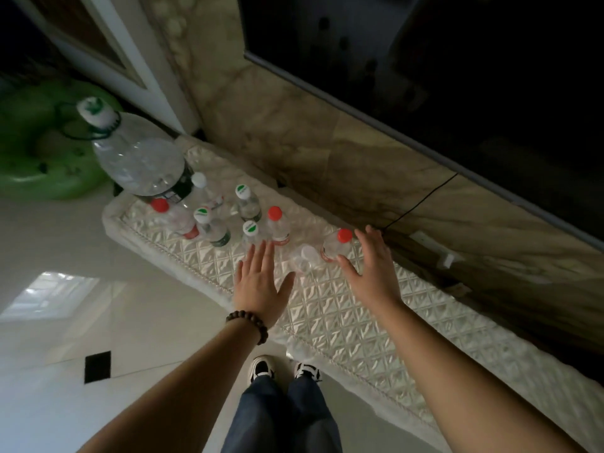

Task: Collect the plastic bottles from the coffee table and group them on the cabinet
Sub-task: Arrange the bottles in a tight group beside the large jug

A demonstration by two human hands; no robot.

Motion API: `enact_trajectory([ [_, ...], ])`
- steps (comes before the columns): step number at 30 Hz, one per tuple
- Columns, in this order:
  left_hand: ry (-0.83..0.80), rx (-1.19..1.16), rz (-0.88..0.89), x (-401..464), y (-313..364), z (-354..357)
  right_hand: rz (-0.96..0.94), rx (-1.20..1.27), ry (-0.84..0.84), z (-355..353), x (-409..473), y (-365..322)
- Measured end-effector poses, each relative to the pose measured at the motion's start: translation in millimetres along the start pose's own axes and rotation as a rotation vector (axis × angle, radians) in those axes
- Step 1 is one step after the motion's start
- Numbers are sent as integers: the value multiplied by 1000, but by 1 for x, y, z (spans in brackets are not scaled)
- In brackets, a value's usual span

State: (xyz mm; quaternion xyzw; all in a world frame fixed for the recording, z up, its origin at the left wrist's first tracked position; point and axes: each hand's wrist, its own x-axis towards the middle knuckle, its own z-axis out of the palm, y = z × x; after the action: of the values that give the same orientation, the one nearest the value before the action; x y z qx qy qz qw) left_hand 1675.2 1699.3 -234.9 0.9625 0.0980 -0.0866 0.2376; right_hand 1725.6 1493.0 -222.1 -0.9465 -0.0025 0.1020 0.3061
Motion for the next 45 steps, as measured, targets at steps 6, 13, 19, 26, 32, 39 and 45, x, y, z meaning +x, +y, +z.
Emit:
enact_trajectory([
  [6,131,-6,-111,-20,-12,-50,-121,-4,-85,-10,-17,-45],
  [13,242,-54,-244,-25,-57,-92,-219,-3,-141,11,-1,-104],
  [19,248,-128,-351,-9,-116,-115,-226,-9,-182,52,32,-162],
  [26,235,-309,-429,44,-190,-132,-188,-69,-220,108,92,-236],
  [32,179,-448,-460,117,-227,-105,-160,-120,-263,160,164,-272],
  [39,244,-559,-447,160,-227,-56,-157,-289,-344,207,214,-254],
  [45,402,-607,-397,165,-235,-39,-232,-238,-335,206,227,-237],
])
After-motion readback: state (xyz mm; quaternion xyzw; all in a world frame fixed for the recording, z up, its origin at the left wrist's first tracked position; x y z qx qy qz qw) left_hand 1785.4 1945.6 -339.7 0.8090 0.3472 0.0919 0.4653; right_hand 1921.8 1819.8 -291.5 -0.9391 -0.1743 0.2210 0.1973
